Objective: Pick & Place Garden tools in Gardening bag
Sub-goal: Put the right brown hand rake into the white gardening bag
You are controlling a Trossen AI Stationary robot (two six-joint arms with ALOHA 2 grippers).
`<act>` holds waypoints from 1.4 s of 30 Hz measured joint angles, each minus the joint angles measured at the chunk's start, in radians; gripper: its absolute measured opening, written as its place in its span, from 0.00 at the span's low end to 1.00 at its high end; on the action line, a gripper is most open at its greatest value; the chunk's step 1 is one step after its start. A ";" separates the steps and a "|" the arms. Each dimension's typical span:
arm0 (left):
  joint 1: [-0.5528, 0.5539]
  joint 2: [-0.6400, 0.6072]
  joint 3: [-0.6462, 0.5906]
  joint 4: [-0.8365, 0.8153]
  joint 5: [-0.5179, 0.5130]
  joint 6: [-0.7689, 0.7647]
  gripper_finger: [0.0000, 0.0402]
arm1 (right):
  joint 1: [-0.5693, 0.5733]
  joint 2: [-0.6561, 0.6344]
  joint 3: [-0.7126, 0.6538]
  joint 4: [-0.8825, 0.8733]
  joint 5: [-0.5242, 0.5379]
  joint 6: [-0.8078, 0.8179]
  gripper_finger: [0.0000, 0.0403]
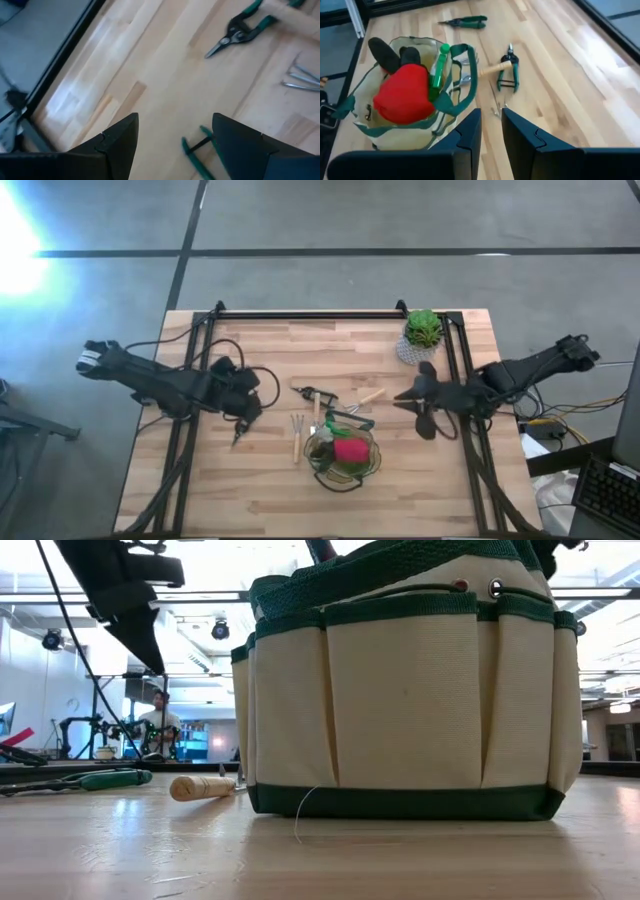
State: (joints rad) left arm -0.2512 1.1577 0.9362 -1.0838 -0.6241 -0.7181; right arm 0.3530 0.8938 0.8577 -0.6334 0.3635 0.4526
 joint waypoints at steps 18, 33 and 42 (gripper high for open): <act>0.107 -0.003 0.012 0.091 0.021 0.147 0.63 | -0.337 0.029 0.000 0.048 -0.184 -0.227 0.18; 0.293 -0.003 0.008 0.124 0.090 0.259 0.52 | -0.543 0.225 0.000 0.119 -0.366 -0.304 0.15; 0.333 -0.003 0.008 0.120 0.052 0.281 0.47 | -0.623 0.322 0.016 0.074 -0.478 -0.361 0.18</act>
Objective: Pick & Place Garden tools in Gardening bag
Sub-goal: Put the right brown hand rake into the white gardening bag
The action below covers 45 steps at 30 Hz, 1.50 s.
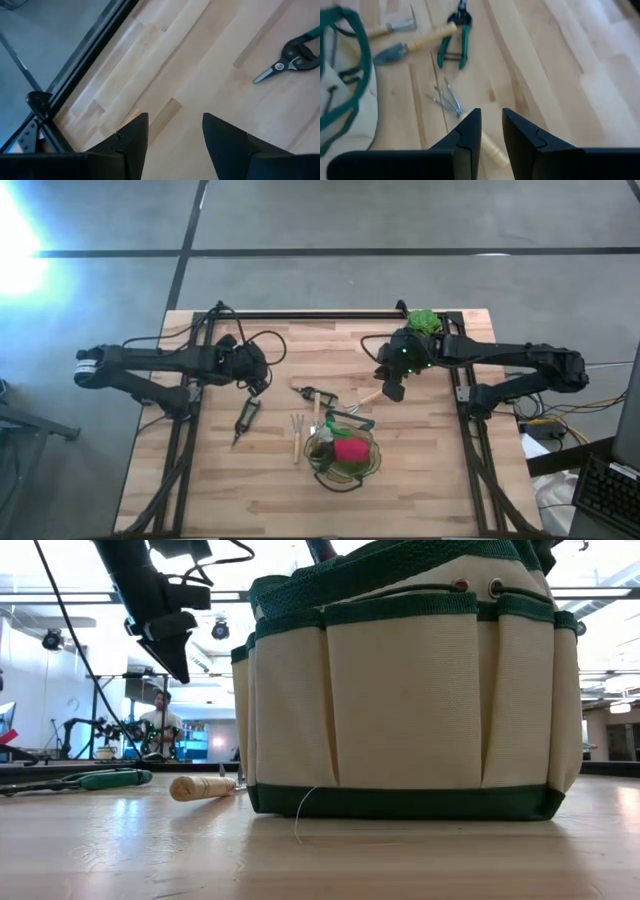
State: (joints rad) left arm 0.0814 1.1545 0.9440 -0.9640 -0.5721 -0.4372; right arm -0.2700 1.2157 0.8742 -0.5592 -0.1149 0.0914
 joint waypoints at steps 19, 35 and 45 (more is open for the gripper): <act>0.003 0.000 0.044 -0.138 0.021 -0.119 0.47 | 0.014 0.310 0.140 -0.366 0.009 -0.379 0.21; 0.003 0.000 0.044 -0.137 0.062 -0.129 0.47 | 0.100 0.475 0.285 -0.387 0.118 -0.593 0.37; 0.003 0.000 0.044 -0.199 0.091 -0.160 0.47 | 0.104 0.501 0.265 -0.423 0.118 -0.594 0.41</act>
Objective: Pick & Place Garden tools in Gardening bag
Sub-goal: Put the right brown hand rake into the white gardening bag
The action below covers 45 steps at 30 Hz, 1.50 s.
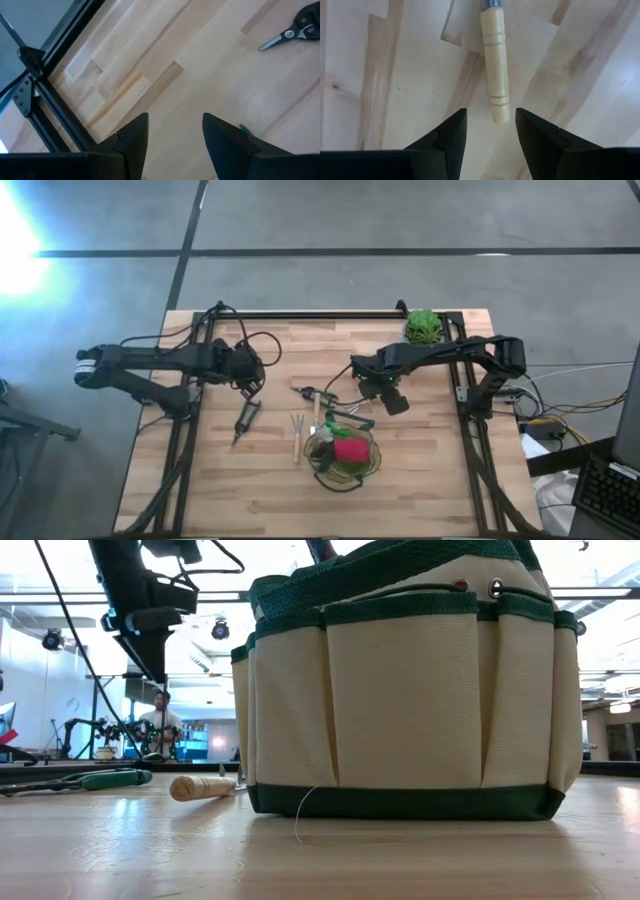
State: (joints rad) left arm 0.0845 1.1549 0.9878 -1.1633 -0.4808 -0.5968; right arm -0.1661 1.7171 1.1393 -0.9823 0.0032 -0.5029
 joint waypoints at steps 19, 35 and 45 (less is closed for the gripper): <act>0.001 0.000 0.006 0.003 0.005 -0.018 0.47 | 0.000 -0.001 -0.147 0.215 0.005 -0.029 0.36; 0.000 0.000 0.006 0.015 0.012 -0.013 0.47 | -0.003 -0.007 -0.228 0.305 0.005 0.029 0.19; 0.000 0.000 0.006 0.014 0.021 -0.013 0.47 | -0.004 -0.004 -0.180 0.217 0.028 0.118 0.13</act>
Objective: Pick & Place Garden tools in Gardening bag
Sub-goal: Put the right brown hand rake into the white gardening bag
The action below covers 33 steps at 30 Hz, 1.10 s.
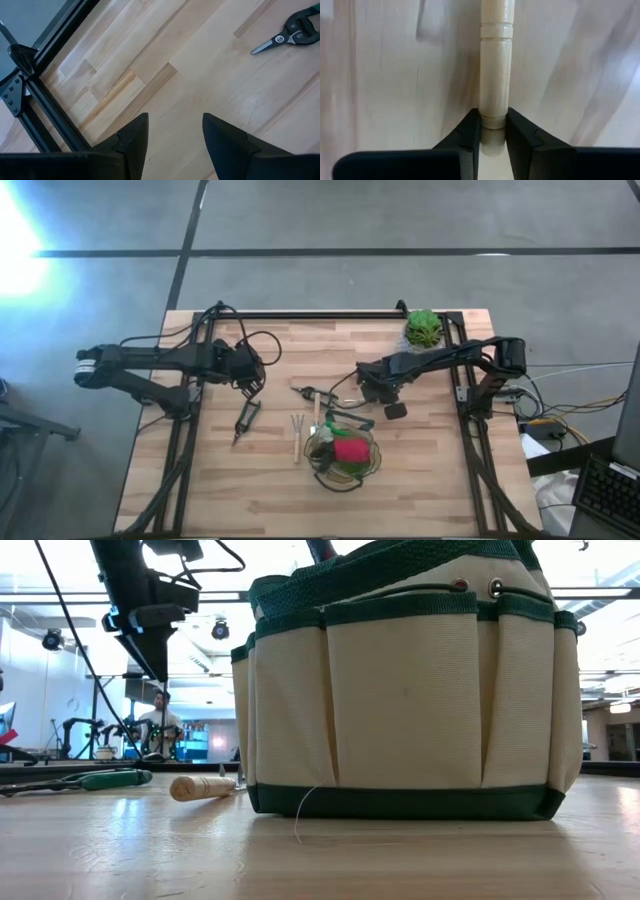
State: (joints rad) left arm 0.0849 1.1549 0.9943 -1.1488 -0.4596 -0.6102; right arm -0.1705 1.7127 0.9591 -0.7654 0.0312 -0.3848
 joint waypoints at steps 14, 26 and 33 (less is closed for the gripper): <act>0.000 0.000 0.000 -0.003 0.000 0.014 0.47 | 0.001 -0.224 0.136 -0.324 0.029 0.188 0.13; 0.000 0.000 0.000 0.024 -0.015 0.042 0.47 | 0.051 -0.596 0.132 -0.264 0.129 0.437 0.13; -0.008 0.000 -0.001 0.225 0.000 0.154 0.47 | 0.161 -0.711 0.057 -0.008 0.129 0.488 0.13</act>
State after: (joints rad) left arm 0.0772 1.1553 0.9936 -0.9238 -0.4595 -0.4562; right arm -0.0097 1.0016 1.0162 -0.7730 0.1605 0.1031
